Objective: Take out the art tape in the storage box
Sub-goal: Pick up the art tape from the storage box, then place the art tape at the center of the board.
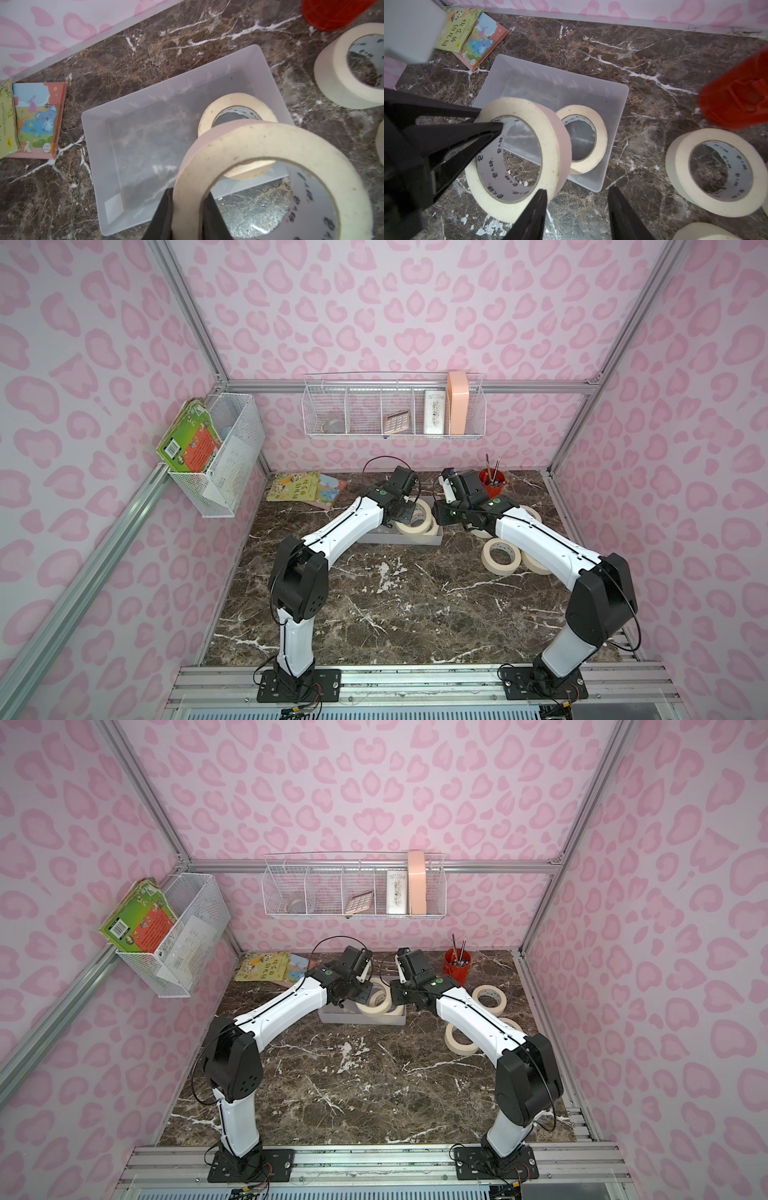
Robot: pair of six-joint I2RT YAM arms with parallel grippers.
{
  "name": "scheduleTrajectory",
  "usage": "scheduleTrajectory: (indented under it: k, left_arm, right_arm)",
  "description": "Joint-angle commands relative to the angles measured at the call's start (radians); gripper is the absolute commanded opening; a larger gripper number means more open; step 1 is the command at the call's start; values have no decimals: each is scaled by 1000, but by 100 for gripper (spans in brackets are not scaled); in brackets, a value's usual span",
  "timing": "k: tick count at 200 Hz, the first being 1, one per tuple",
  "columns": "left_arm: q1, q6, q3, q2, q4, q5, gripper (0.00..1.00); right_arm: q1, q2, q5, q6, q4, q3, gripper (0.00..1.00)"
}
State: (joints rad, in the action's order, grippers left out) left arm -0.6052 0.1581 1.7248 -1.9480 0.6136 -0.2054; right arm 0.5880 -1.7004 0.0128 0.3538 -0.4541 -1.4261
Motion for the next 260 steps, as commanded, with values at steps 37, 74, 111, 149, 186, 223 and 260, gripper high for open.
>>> scheduleTrajectory:
  k: [37, 74, 111, 149, 186, 223, 260]
  left_arm:
    - [-43, 7, 10, 17, -59, 125, 5]
    - [-57, 34, -25, 39, -111, 194, 19]
    - [-59, 9, -56, 57, -141, 181, 37]
    - [-59, 7, -54, 60, -142, 175, 57]
    - [-59, -52, -69, 91, -142, 19, 73]
    - [-42, -87, -80, 74, -159, -51, 90]
    - [13, 6, -56, -2, -205, 152, 91]
  right_arm:
    - [2, -59, -50, 29, 61, 4, 48]
    - [-8, -86, -41, 40, 59, 11, 27]
    - [-19, -52, 41, 37, 26, 11, 9]
    - [-48, -22, 92, 27, -4, 29, 0]
    - [-138, 74, 129, 10, -26, 134, 0]
    - [-186, 168, 135, -7, -28, 251, 0]
    - [-155, 183, 109, 6, 2, 364, 0]
